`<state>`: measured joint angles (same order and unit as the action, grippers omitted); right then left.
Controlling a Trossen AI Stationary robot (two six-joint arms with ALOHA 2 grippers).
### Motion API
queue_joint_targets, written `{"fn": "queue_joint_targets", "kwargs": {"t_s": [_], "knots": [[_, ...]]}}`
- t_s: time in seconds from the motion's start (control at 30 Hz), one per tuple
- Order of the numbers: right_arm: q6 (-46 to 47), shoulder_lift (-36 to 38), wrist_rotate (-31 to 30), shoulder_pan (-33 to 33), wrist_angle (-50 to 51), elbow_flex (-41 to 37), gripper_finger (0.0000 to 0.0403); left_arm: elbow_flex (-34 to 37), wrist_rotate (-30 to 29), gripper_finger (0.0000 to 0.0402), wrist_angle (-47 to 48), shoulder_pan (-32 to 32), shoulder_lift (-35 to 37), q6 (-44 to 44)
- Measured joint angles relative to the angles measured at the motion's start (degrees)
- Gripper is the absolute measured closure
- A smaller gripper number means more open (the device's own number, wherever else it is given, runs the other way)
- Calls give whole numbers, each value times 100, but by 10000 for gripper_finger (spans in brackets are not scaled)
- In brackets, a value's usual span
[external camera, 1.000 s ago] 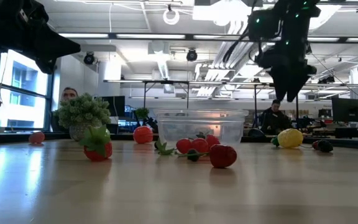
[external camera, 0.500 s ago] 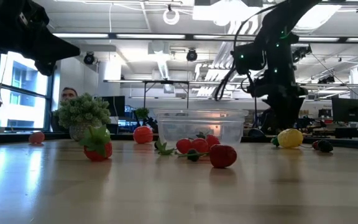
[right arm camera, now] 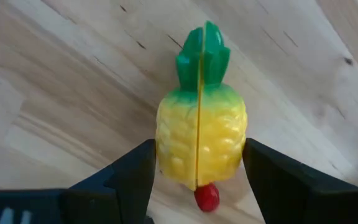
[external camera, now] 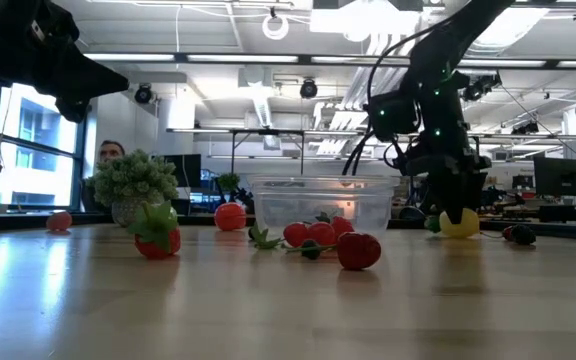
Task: Pick and placing Produce into tupperware
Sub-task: Put the yellow pineapple into the transparent container
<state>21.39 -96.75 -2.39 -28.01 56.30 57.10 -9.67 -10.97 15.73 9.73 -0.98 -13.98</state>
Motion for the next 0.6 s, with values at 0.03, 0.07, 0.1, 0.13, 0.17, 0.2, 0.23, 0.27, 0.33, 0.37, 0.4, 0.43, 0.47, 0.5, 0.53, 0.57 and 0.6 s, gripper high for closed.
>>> {"fn": "queue_joint_targets", "kwargs": {"t_s": [0.03, 0.07, 0.1, 0.13, 0.17, 0.2, 0.23, 0.27, 0.33, 0.37, 0.4, 0.43, 0.47, 0.5, 0.53, 0.57, 0.6], "knots": [[-41, -17, -1, -2, -35, 0, 176, 0, -1, 385, 7, -2, -2, -2], [-61, -34, -2, -6, -71, 0, 176, 0, 0, 385, 27, -2, -2, -2], [-76, -48, 0, -7, -107, 2, 176, 0, 0, 385, 45, -1, -1, -2], [-85, -68, 10, -10, -138, 2, 176, 0, -1, 385, 48, 0, -2, -2], [-88, -88, 25, -11, -164, 4, 176, 0, -1, 385, 50, -1, -2, -2], [-90, -110, 48, -13, -175, 4, 176, 0, 0, 385, 60, -1, -1, -2], [-95, -131, 68, -15, -182, 4, 176, 1, 0, 385, 78, 0, -2, -2], [-123, -150, 81, -16, -193, 4, 176, 2, -1, 385, 80, -2, -1, -2], [-221, -160, 103, -13, -261, 4, 176, 0, -2, 385, 80, 0, -2, -2], [-231, -158, 116, -13, -303, 4, 176, 2, 0, 385, 80, -2, -2, -2], [-235, -160, 126, -13, -338, 4, 176, 0, 0, 385, 80, -2, -1, -2], [-239, -160, 135, -13, -366, 4, 176, 1, 0, 385, 78, -1, -2, -2], [-241, -158, 142, -13, -379, 4, 176, 0, 0, 385, 78, -2, -2, -2], [-241, -158, 144, -13, -381, 4, 176, 0, 0, 385, 80, 0, -2, -2], [-245, -158, 142, -13, -385, 4, 176, 0, 0, 385, 78, -2, -1, -2], [-249, -158, 144, -13, -393, 4, 176, 2, 0, 385, 78, 0, -2, -2], [-261, -158, 144, -13, -392, 4, 176, 2, 0, 385, 78, -2, -1, -2]]}}
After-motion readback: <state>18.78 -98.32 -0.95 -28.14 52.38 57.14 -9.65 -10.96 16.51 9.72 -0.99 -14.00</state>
